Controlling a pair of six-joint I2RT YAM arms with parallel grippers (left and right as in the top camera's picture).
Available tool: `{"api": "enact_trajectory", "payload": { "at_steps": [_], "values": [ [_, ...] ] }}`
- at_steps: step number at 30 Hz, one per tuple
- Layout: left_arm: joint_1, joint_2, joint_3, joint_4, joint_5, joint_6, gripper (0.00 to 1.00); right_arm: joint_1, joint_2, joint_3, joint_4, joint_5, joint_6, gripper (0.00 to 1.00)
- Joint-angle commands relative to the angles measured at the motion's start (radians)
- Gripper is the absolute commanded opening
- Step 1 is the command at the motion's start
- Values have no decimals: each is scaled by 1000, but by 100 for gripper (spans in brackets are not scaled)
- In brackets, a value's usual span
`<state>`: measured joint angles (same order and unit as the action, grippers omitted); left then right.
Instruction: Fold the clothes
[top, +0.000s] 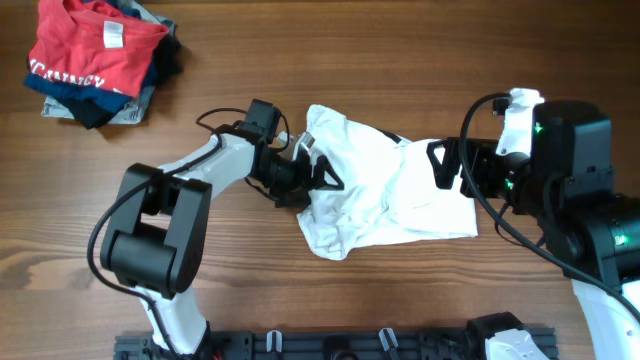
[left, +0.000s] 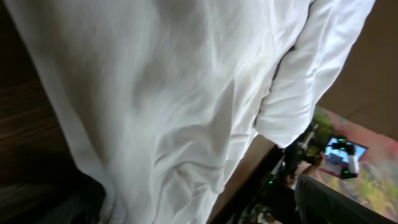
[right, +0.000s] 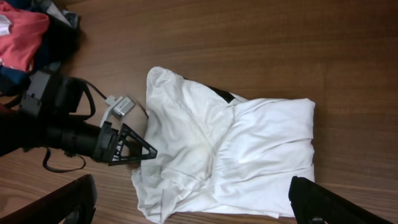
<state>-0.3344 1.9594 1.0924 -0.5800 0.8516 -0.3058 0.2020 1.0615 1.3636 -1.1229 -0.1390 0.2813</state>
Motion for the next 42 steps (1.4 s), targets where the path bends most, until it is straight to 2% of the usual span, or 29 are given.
{"api": "enact_trajectory", "payload": {
  "at_steps": [1,3,5,6,7,9,11,12,13,14,19,31,36,42],
  "values": [
    [-24,122,-45,28,-138,-47,100,0,3,-3,-7,-19,-19,100],
    [-24,122,-45,36,-139,-47,99,0,3,-3,-7,-19,-19,100],
    [-24,122,-45,62,-143,-47,86,0,3,-3,-8,-19,-19,100],
    [-24,122,-45,84,-142,-47,69,0,3,-3,-9,-19,-19,100],
    [-24,122,-45,101,-142,-47,58,0,3,-3,-11,-19,-19,100],
    [-25,122,-45,141,-142,-51,49,0,3,-3,-15,-19,-19,100],
    [-31,122,-45,155,-144,-55,45,0,3,-3,-15,-19,-19,100],
    [-35,122,-45,158,-148,-55,29,0,3,-3,-15,-19,-19,100],
    [-39,122,-45,158,-164,-55,7,0,4,-3,-15,-19,-19,100],
    [-42,122,-45,154,-182,-55,4,0,4,-3,-15,-19,-19,100],
    [5,122,-45,45,-350,-53,4,0,16,-4,-19,-19,-20,100],
    [446,89,-43,-171,-371,120,4,-1,66,-4,6,90,-15,100],
    [568,-39,10,-333,-371,121,4,-32,111,-4,42,120,18,100],
    [546,-313,24,-407,-371,141,4,-227,194,-4,103,120,9,100]
  ]
}}
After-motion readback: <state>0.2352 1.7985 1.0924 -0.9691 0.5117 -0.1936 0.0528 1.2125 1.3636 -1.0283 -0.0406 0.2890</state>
